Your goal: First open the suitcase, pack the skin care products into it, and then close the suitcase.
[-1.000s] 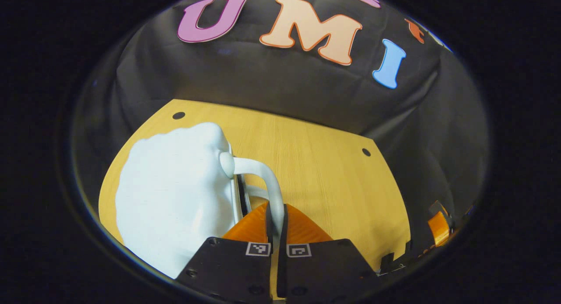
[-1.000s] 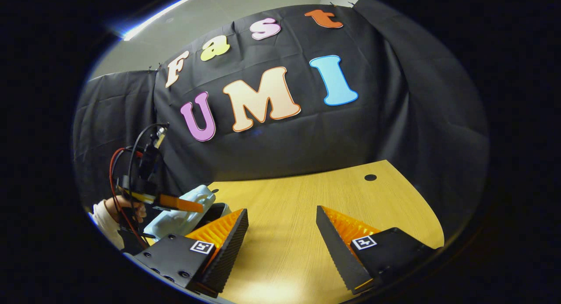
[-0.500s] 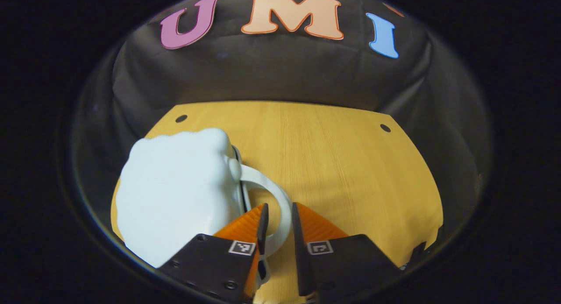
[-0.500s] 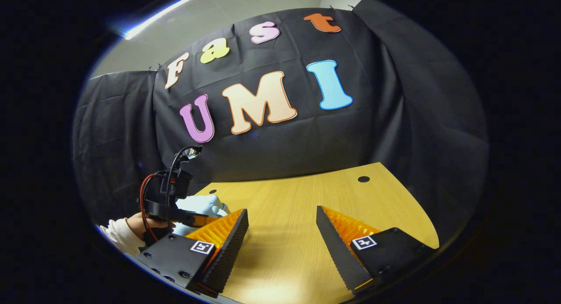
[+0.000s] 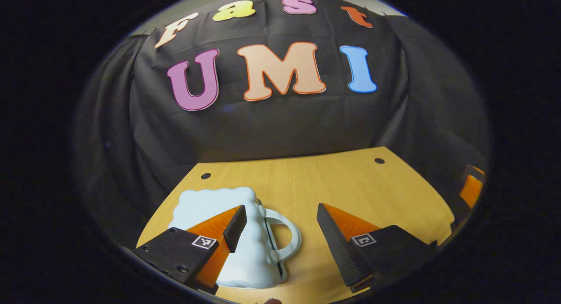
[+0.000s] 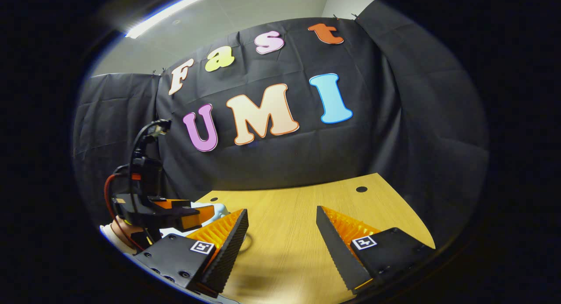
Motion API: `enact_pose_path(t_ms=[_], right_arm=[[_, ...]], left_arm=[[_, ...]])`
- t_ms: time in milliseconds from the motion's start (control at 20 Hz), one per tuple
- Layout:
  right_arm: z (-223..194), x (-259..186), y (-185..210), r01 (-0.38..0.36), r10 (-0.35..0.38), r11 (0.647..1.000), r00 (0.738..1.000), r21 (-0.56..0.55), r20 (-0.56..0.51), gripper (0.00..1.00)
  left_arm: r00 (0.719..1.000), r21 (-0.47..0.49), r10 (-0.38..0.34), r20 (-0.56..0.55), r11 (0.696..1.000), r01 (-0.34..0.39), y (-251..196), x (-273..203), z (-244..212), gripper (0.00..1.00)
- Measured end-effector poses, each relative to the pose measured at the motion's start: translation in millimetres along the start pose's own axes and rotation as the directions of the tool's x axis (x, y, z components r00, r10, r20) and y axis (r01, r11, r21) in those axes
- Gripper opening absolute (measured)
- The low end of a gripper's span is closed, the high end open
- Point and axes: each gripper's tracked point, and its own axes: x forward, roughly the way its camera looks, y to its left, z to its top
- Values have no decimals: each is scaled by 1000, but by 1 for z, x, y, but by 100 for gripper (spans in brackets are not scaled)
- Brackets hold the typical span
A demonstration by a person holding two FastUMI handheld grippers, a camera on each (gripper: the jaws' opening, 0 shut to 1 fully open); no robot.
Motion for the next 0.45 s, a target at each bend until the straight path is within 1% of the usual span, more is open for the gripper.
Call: enact_pose_path(t_ms=[100,200,300,450], right_arm=[[12,-6,5,3,-2,1000,1000,-4,28,98],[22,-13,11,6,-5,1000,998,-24,58,98],[28,-18,17,5,-2,999,997,-42,80,98],[26,-19,27,-3,7,999,996,-46,86,97]], left_arm=[[999,-87,3,32,996,0,4,-21,7,96],[999,-144,8,52,990,-1,9,-37,9,96],[998,-157,9,63,988,1,16,-47,9,96],[999,-173,4,40,985,3,23,-50,-2,95]])
